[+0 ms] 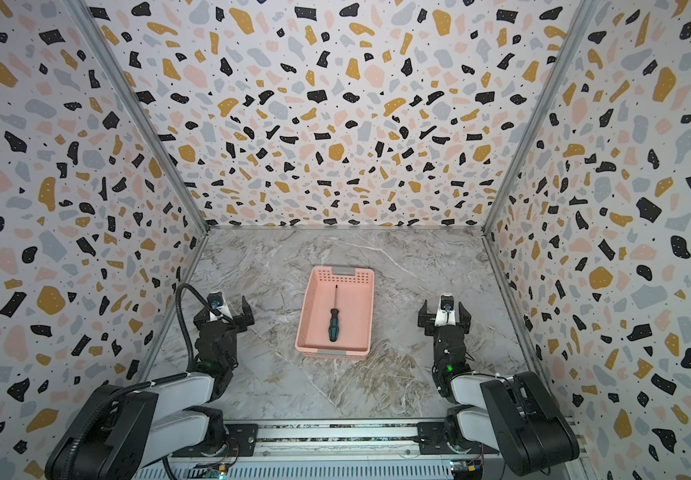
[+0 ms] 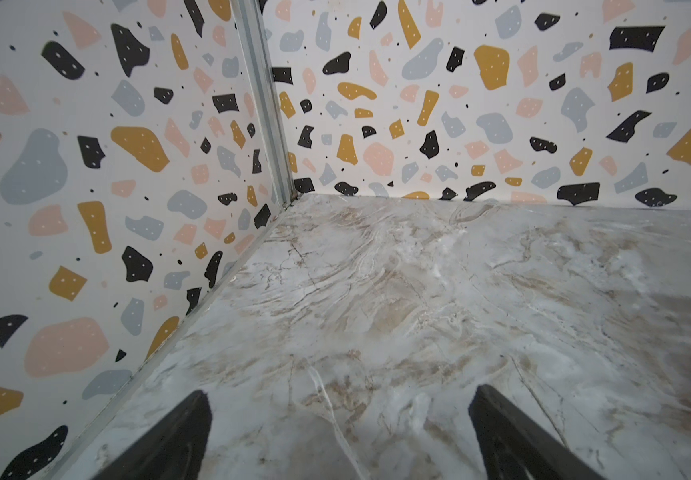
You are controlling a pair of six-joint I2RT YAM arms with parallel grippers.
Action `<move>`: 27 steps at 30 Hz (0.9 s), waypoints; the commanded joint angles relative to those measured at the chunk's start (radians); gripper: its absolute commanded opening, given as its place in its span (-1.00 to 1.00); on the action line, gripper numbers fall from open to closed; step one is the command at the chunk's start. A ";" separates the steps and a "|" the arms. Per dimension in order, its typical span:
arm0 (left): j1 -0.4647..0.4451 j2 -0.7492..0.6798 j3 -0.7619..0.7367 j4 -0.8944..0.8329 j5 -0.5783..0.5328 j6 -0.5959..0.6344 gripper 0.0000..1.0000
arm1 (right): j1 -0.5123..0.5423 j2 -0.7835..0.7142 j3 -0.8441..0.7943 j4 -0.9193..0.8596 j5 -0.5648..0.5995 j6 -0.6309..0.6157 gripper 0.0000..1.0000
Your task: Put the screwdriver in the bin
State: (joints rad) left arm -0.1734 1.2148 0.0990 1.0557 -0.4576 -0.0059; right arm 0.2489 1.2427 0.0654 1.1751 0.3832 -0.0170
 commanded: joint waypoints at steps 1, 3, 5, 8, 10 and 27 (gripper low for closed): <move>-0.003 0.051 -0.008 0.175 0.008 0.028 0.99 | -0.009 0.001 0.001 0.124 -0.030 -0.040 0.98; -0.003 0.077 0.004 0.178 0.017 0.035 0.99 | -0.020 0.027 -0.011 0.181 -0.049 -0.047 0.98; -0.003 0.106 0.016 0.179 0.018 0.036 0.99 | -0.033 0.075 -0.020 0.248 -0.049 -0.042 0.98; -0.001 0.165 0.011 0.239 0.031 0.044 0.99 | -0.052 0.182 -0.001 0.311 -0.079 -0.034 0.98; -0.001 0.184 0.006 0.267 0.034 0.043 0.99 | -0.058 0.266 0.025 0.359 -0.087 -0.047 0.98; 0.107 0.186 0.057 0.166 0.299 0.017 0.99 | -0.185 0.250 0.139 0.079 -0.328 0.018 0.97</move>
State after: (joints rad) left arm -0.0711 1.3975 0.1371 1.1950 -0.2062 0.0143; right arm 0.0647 1.5097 0.1982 1.2675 0.0742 -0.0082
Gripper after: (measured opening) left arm 0.995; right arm 0.988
